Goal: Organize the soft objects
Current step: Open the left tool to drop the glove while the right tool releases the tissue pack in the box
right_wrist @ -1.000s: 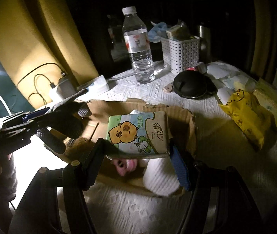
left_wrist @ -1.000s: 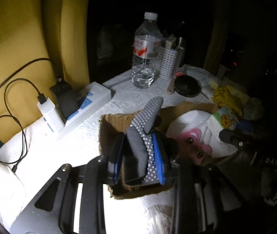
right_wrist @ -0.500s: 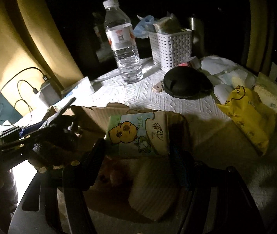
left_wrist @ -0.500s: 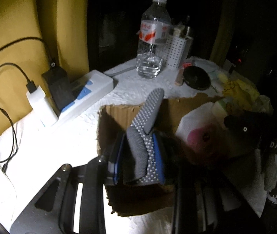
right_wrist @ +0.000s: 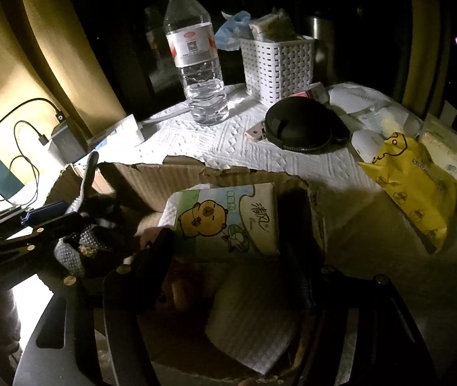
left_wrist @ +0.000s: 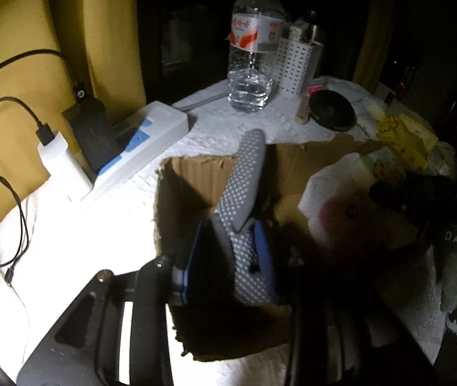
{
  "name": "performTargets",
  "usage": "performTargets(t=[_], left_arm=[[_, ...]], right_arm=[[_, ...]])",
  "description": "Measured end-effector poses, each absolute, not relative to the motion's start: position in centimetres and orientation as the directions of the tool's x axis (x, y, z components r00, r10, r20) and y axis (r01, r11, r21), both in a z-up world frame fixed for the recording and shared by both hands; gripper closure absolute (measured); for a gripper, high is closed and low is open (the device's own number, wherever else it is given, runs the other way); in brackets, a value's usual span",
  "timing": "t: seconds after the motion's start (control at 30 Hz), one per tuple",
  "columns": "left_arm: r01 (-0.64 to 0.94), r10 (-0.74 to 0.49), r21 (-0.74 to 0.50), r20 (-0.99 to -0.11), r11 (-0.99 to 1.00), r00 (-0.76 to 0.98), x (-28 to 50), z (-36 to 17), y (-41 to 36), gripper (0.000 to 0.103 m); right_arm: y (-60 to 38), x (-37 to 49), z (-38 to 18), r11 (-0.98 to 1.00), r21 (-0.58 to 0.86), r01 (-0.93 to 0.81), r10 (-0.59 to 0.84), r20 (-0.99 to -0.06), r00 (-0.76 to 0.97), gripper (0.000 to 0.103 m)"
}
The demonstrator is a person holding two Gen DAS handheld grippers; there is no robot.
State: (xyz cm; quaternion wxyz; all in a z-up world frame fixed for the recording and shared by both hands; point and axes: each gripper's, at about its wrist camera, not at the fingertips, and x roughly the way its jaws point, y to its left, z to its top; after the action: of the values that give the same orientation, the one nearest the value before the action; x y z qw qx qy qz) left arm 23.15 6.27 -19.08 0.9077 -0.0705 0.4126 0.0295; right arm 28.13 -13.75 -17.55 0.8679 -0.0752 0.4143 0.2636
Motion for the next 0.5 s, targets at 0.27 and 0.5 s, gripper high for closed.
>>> performTargets(t=[0.27,0.5], left_arm=[[-0.115,-0.005,-0.113,-0.736,0.987,0.677,22.2,-17.7,6.1,0.049],[-0.116,-0.002,-0.114,-0.720,0.987,0.694,20.7,-16.5,5.6,0.043]], right_arm=[[-14.0,27.0,-16.4,0.847,0.084,-0.526,0.405,-0.743,0.532,0.024],[-14.7,25.7,-15.4,0.847,0.077,-0.526,0.406,-0.731,0.548,0.024]])
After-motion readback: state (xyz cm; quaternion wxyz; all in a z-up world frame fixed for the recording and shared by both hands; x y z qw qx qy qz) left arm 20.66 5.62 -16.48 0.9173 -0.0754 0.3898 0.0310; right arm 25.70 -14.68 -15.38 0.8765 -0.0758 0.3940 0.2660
